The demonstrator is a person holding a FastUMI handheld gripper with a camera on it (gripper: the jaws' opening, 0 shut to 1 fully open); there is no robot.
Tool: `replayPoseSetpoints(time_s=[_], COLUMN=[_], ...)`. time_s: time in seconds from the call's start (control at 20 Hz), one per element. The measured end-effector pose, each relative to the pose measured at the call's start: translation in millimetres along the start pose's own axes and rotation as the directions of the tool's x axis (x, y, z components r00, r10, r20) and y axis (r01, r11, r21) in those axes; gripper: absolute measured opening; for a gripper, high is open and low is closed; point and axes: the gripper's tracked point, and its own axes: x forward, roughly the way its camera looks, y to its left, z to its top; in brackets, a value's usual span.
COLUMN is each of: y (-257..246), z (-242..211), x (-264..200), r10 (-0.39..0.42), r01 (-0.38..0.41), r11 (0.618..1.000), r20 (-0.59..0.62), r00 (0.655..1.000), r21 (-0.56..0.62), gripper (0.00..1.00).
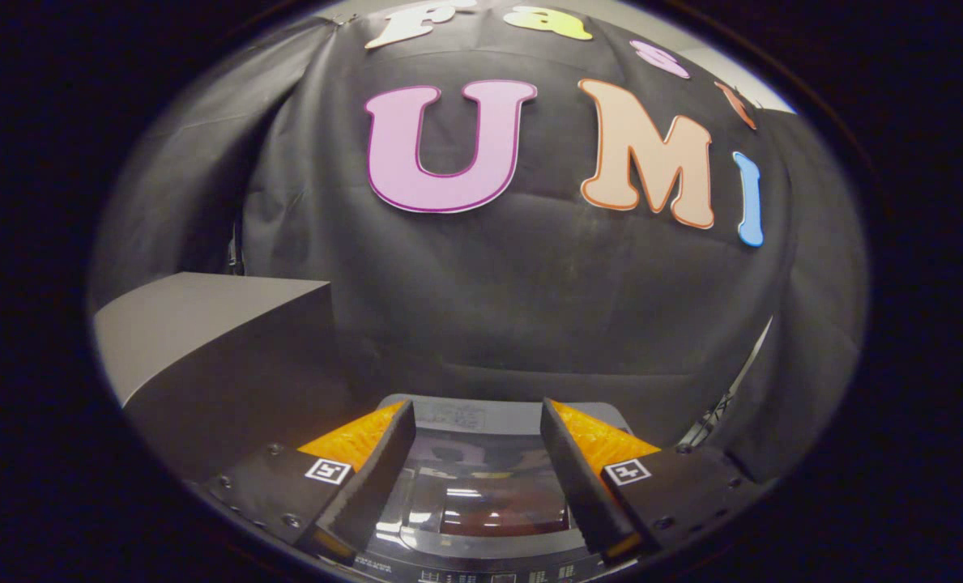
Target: Put the clothes into the washing machine and then close the washing machine lid.
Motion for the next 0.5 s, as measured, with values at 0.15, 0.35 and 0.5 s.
replayPoseSetpoints(time_s=[0.15,0.35,0.5], y=[2.0,2.1,-0.2], z=[4.4,5.9,5.8], x=[-3.1,-5.4,-7.1], r10=[0.004,0.010,0.012], r01=[-0.004,-0.010,-0.012], r11=[1.000,1.000,1.000], r20=[0.010,0.015,0.020], r00=[1.000,1.000,1.000], r21=[-0.003,-0.002,0.001], gripper=[0.97,0.97,0.97])
